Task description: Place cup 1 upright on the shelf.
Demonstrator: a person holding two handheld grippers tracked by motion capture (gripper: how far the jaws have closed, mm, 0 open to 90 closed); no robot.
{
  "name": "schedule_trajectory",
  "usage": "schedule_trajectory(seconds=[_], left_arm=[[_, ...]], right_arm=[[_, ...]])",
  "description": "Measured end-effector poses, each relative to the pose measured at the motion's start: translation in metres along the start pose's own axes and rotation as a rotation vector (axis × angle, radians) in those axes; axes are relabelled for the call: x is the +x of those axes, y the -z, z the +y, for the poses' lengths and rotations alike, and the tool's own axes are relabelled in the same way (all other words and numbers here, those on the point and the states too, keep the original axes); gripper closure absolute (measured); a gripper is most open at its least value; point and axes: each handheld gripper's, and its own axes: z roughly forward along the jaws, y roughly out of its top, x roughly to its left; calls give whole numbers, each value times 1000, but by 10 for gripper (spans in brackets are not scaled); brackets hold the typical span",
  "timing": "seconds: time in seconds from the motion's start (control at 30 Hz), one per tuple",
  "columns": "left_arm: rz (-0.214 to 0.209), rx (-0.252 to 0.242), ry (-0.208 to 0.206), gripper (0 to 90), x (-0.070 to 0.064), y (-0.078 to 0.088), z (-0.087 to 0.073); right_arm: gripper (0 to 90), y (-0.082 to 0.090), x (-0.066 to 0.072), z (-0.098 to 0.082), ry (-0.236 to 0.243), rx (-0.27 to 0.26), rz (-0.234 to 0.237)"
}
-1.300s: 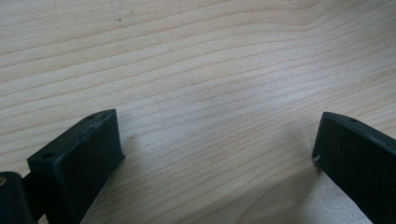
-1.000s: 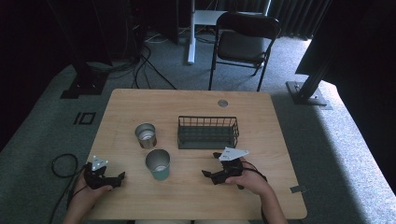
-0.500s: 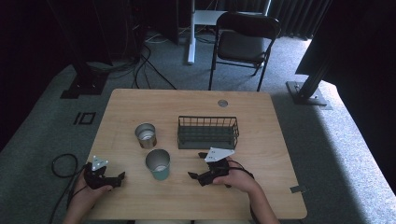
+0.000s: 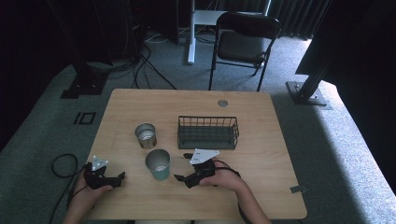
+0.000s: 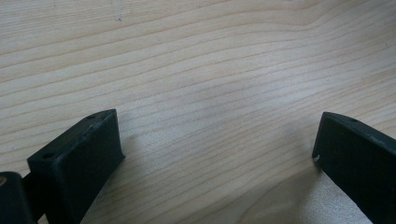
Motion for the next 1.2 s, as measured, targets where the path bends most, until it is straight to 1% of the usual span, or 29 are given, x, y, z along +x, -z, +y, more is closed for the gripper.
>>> schedule_trajectory(seconds=[0.17, 0.27, 0.5, 0.6, 0.63, 0.77, 0.8, 0.87, 0.93, 1.1, 1.2], left_arm=[[0, 0, 0, 19, 0, 0, 0], [0, 0, 0, 19, 0, 0, 0], [0, 0, 0, 19, 0, 0, 0], [0, 0, 0, 19, 0, 0, 0], [0, 0, 0, 19, 0, 0, 0], [0, 0, 0, 19, 0, 0, 0], [0, 0, 0, 19, 0, 0, 0], [0, 0, 0, 19, 0, 0, 0], [0, 1, -1, 19, 0, 0, 0], [0, 1, -1, 19, 0, 0, 0], [0, 0, -1, 19, 0, 0, 0]], right_arm=[[124, -11, 5, 6, 22, 7, 22], [124, -17, 7, 8, 33, 8, 25], [124, -32, 11, 12, 39, -10, 34], [124, -35, 12, 13, 45, -16, 35], [124, -39, 12, 14, 40, -26, 39], [124, -43, 13, 15, 38, -36, 42], [124, -45, 14, 15, 46, -38, 42], [124, -47, 14, 16, 40, -42, 44], [124, -50, 14, 17, 42, -55, 41], [124, -54, 14, 19, 25, -80, 43], [118, -57, 15, 21, 19, -105, 41]])
